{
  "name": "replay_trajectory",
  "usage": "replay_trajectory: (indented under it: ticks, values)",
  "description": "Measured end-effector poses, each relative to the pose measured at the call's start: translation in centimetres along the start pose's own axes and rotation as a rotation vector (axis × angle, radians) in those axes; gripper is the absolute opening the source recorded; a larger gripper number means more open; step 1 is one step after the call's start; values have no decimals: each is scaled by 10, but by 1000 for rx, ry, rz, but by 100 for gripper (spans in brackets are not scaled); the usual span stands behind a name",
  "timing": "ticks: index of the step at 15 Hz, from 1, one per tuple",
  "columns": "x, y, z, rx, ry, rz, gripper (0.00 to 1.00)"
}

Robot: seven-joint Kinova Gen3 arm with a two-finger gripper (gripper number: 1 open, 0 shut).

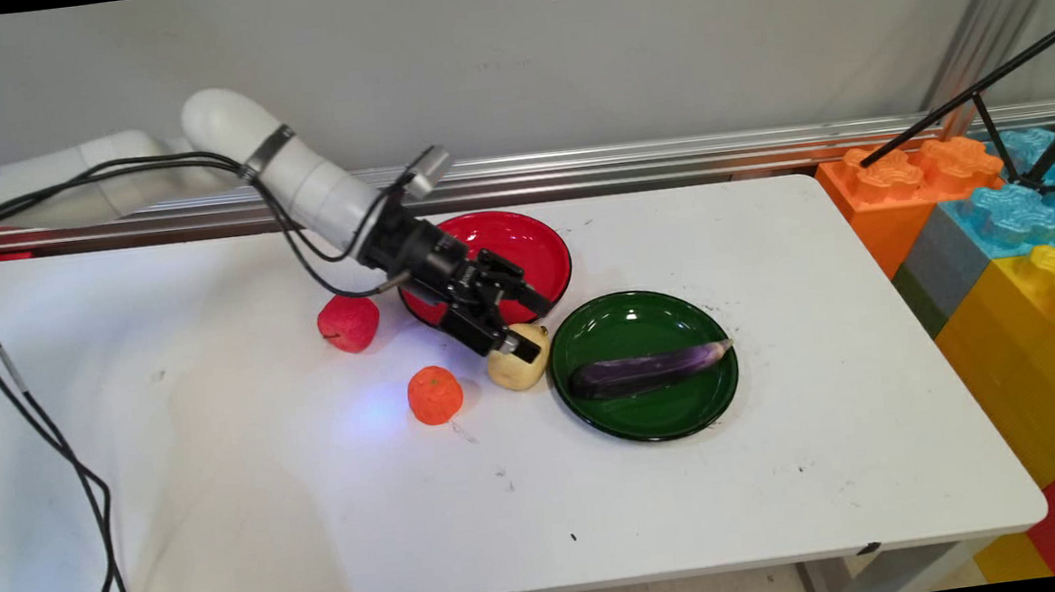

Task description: Pick up the eggplant from the green plate

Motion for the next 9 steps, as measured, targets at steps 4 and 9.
replay_trajectory:
  ticks: [4, 9]
  values:
    - [3, -7, 24, -7, -4, 10, 100]
    - [-2, -9, 46, -11, -19, 8, 100]
